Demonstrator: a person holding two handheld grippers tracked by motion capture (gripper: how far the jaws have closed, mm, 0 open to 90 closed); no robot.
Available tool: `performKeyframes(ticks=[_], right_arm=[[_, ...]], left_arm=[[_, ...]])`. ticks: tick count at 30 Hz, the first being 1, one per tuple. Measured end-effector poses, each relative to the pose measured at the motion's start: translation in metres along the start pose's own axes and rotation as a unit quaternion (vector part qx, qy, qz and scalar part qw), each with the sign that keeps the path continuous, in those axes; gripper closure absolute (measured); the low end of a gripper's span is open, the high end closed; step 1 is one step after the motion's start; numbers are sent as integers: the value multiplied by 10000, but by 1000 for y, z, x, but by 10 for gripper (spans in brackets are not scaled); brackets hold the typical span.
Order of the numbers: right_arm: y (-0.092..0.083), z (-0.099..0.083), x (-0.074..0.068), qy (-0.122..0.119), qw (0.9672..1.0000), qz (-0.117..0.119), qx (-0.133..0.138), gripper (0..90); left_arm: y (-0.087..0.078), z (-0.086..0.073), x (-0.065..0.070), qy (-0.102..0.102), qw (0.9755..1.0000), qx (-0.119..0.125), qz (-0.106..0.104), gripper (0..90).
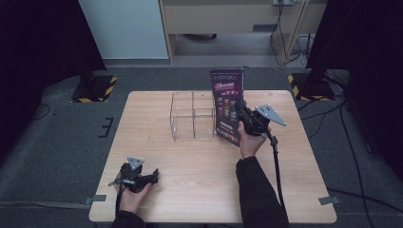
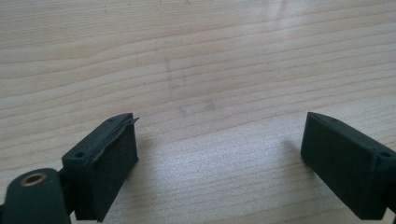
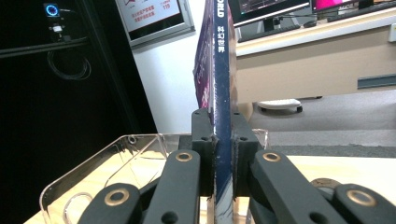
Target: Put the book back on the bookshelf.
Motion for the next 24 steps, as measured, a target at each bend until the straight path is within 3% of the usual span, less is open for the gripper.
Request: performKeyframes(ticks=[17,24], right_arm=[[-12,-10,-6,-141,9998,149,-64,820],[-19,-10,-3,-182,9994,197,-222,795]], left_arm=[[0,0,0,1,10000,-1,3,98],[0,0,0,3,10000,-1,5,98]])
Point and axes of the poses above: each handheld gripper's, and its own axes: y roughly forward along the jaws, z roughly out of its top, x roughly to its right, the point moved 10 cm from there along y, roughly forward along the jaws, and after that the axes turned 11 degrees about x, right-handed, at the moved point
